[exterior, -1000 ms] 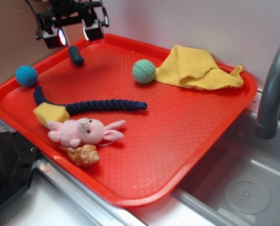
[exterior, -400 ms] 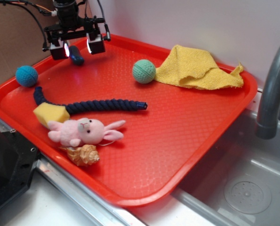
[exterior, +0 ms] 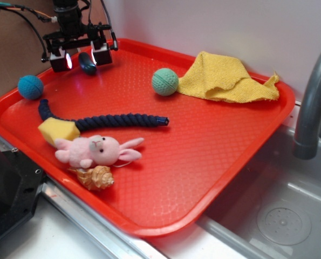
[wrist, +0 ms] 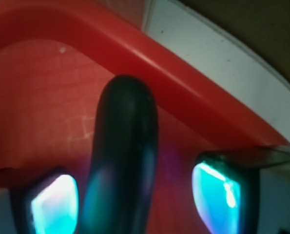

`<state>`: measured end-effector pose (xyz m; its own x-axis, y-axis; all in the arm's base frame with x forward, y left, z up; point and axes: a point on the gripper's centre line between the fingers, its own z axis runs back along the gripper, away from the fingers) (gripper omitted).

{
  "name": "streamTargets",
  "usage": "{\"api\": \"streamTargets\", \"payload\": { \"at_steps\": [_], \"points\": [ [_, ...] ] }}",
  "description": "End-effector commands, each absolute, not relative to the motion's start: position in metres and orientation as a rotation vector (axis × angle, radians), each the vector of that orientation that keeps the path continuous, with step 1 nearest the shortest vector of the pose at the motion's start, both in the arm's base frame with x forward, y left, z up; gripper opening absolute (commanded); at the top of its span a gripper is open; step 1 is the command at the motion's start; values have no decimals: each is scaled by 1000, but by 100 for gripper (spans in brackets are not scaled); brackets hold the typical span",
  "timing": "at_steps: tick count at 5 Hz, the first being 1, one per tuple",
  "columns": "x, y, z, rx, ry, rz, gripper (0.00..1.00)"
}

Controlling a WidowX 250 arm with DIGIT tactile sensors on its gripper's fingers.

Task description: Grab the plastic pickle.

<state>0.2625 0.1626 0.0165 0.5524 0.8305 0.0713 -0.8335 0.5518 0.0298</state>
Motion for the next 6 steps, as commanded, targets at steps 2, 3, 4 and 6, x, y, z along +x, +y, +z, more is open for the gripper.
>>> {"api": "streamTargets", "payload": {
  "at_steps": [2, 3, 4, 6],
  "points": [
    [273, 141, 40, 54, -125, 952, 0],
    [265, 109, 77, 2, -131, 798, 0],
    [244, 72, 118, 46, -190, 587, 0],
    [174, 41, 178, -3, -257, 190, 0]
  ]
}}
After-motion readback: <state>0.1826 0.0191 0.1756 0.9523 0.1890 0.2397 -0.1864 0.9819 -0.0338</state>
